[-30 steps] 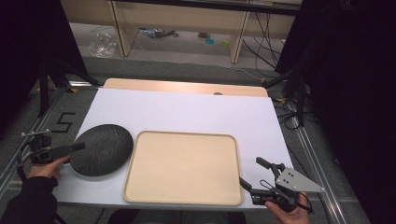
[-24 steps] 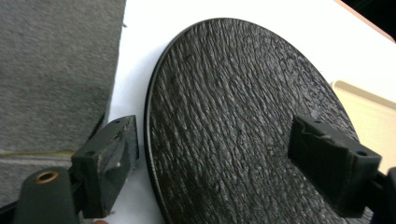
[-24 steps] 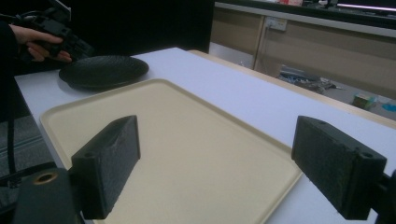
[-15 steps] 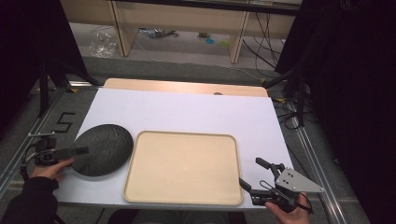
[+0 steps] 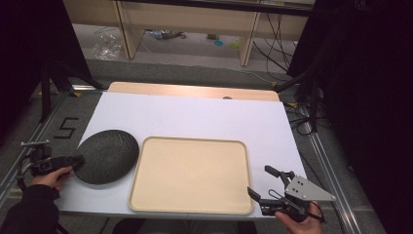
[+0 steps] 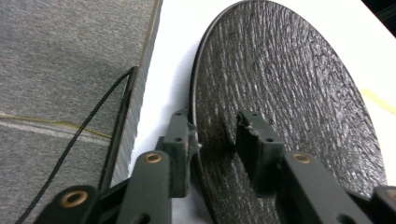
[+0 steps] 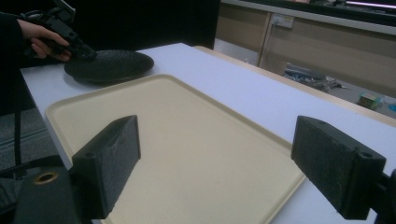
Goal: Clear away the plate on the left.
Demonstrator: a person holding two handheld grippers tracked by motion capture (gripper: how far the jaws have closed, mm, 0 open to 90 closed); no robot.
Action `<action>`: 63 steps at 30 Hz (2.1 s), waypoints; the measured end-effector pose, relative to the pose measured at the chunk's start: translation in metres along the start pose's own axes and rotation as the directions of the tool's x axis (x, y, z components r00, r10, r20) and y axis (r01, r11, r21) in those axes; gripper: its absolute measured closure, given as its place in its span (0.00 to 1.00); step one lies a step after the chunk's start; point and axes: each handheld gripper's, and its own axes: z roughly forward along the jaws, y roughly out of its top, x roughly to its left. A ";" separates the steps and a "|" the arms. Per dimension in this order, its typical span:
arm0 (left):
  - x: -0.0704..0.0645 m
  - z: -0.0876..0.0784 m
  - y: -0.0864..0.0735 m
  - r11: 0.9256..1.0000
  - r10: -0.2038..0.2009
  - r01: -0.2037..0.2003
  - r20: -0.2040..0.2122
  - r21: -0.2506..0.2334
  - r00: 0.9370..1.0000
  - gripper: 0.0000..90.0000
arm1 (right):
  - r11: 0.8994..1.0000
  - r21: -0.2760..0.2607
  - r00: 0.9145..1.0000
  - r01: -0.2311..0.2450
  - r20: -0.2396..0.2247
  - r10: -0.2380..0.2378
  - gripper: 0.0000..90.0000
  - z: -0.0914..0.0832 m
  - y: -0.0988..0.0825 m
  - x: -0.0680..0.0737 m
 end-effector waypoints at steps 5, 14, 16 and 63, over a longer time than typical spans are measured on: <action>0.007 -0.001 -0.001 0.998 -0.057 0.057 0.056 0.005 0.997 0.79 | 1.000 -0.001 1.000 0.004 -0.009 -0.004 0.19 0.001 0.000 0.000; 0.014 -0.005 0.000 0.997 -0.076 0.077 0.118 -0.006 0.990 0.86 | 1.000 0.014 1.000 0.014 -0.014 -0.014 0.19 0.001 0.000 0.001; 0.013 -0.006 0.001 0.996 -0.083 0.084 0.117 -0.004 0.990 0.86 | 1.000 0.020 1.000 0.015 -0.014 -0.014 0.19 0.001 0.000 0.001; -0.010 -0.008 -0.002 0.939 -0.282 0.339 0.444 -0.053 0.851 0.92 | 0.999 0.028 1.000 0.015 -0.025 -0.015 0.19 0.003 -0.001 0.003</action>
